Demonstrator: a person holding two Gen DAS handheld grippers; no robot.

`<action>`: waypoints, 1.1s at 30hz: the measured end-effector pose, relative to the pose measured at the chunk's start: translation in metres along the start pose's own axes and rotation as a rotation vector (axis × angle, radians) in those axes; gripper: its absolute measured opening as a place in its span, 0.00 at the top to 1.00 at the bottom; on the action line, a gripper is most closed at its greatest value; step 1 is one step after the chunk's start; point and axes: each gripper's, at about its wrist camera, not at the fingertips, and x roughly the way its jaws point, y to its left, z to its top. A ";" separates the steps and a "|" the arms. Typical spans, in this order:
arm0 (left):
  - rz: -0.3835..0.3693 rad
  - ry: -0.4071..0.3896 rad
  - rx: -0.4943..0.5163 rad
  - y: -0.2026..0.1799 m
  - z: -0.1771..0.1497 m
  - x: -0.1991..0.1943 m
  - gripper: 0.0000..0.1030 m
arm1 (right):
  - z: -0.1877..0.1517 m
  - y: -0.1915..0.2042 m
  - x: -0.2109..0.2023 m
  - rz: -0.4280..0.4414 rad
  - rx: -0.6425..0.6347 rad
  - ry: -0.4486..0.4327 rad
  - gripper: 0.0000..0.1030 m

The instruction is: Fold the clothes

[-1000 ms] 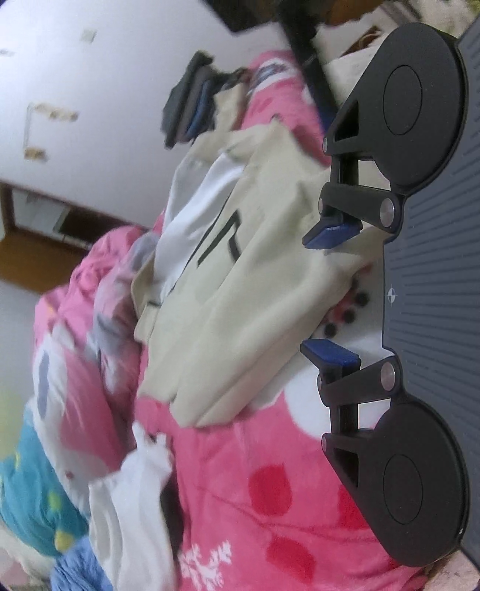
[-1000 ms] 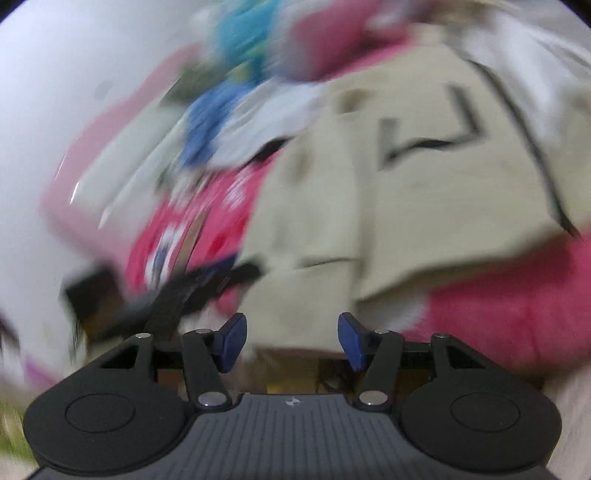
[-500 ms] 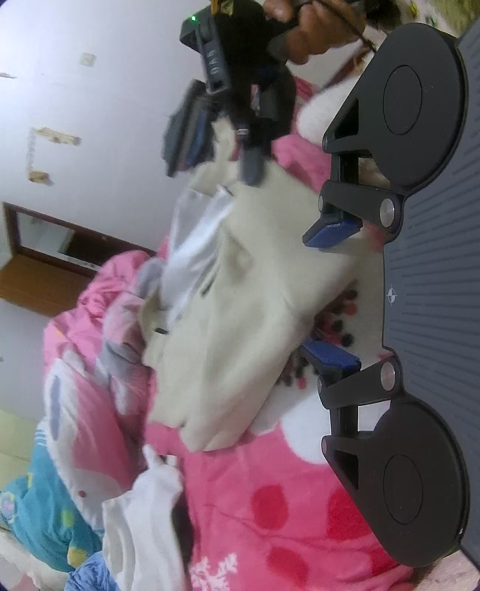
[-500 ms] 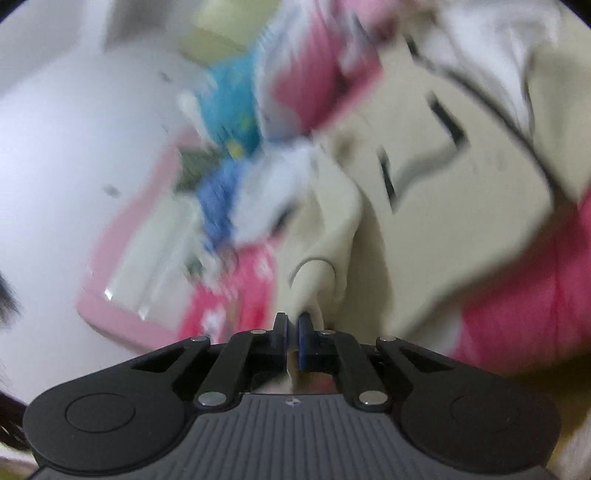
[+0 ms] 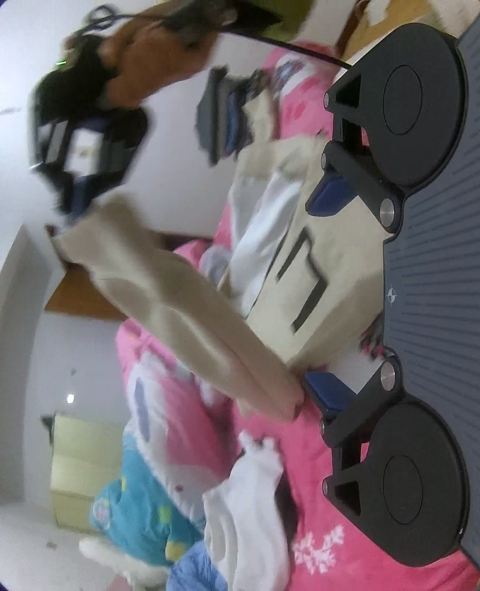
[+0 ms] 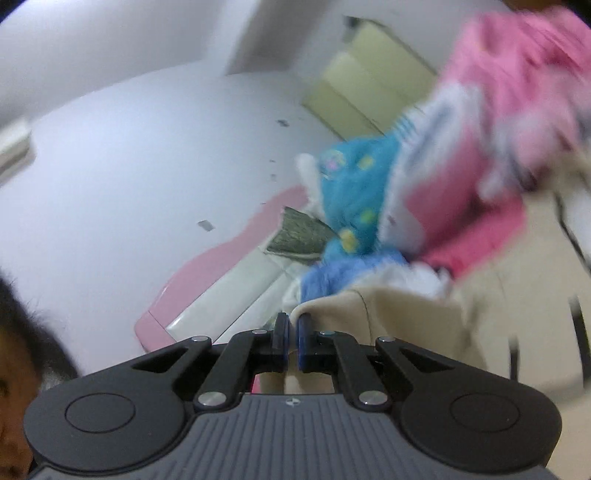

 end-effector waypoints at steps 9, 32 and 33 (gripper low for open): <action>0.082 -0.066 -0.105 0.080 0.029 0.062 0.08 | 0.122 0.082 0.138 0.074 -0.336 -0.007 0.95; -0.012 0.157 -0.536 0.163 -0.022 0.086 0.10 | -0.030 -0.004 0.524 0.103 -0.351 0.721 0.91; -0.004 0.153 -0.532 0.165 -0.021 0.087 0.10 | -0.011 -0.007 0.508 0.097 -0.341 0.669 0.91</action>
